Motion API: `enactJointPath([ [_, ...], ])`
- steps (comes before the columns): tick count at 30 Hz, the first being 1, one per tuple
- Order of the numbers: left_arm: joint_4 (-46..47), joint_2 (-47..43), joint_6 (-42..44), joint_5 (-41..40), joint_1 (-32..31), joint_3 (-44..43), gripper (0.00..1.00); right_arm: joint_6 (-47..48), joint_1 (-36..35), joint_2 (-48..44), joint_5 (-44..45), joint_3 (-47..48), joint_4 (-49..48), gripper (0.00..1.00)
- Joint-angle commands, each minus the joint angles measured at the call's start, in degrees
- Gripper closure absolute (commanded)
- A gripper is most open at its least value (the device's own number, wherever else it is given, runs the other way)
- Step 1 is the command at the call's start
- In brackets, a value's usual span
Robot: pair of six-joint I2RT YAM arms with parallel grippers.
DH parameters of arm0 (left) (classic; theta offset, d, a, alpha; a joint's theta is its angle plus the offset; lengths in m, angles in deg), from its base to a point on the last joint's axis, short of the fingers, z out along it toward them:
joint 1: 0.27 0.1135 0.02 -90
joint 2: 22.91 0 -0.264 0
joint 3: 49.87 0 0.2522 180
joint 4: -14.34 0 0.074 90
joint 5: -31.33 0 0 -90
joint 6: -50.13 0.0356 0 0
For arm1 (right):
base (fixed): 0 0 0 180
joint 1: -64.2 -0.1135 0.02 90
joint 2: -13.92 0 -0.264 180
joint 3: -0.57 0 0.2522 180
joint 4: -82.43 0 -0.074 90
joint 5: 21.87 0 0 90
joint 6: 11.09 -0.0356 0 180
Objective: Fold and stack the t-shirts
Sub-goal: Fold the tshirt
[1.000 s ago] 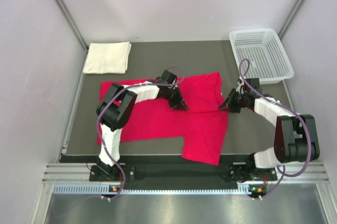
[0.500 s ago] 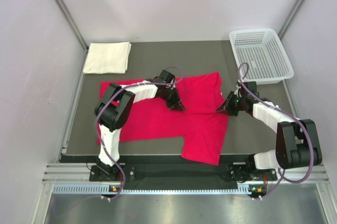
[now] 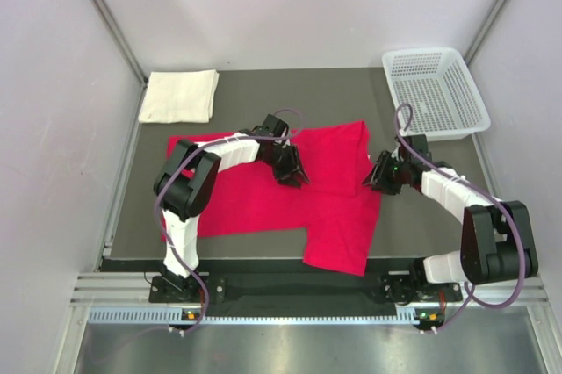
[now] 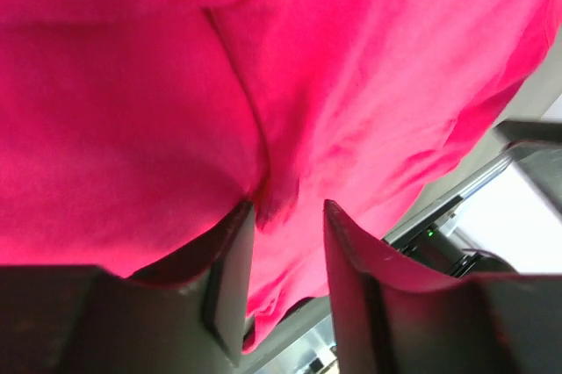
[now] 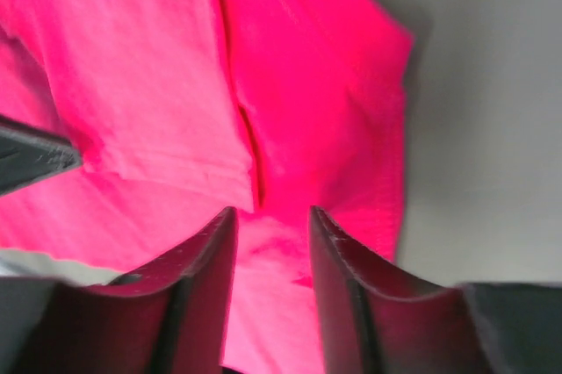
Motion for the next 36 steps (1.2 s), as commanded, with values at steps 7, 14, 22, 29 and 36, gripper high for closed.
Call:
enactJointPath([
  [7,-11.71,-8.09,11.33,0.65,1.33,-6.27,0.52,16.09,-0.33,11.77,6.13,24.54,2.39,0.37],
  [14,-16.12,-17.75,17.04,-2.78,11.94,-2.51,0.55,18.21,-0.33,28.73,5.34,41.97,2.3,0.25],
  [22,-13.49,-24.63,22.32,-6.38,37.43,0.5,0.44,21.79,-0.25,39.99,5.52,52.77,3.61,0.26],
  [29,-13.66,-20.5,21.63,-5.15,48.17,-1.09,0.44,24.79,-0.07,44.12,4.81,55.69,6.51,0.39],
  [36,-12.96,-17.6,19.25,-5.86,53.98,-3.02,0.44,26.2,0.63,45.97,3.06,55.61,7.04,0.56],
])
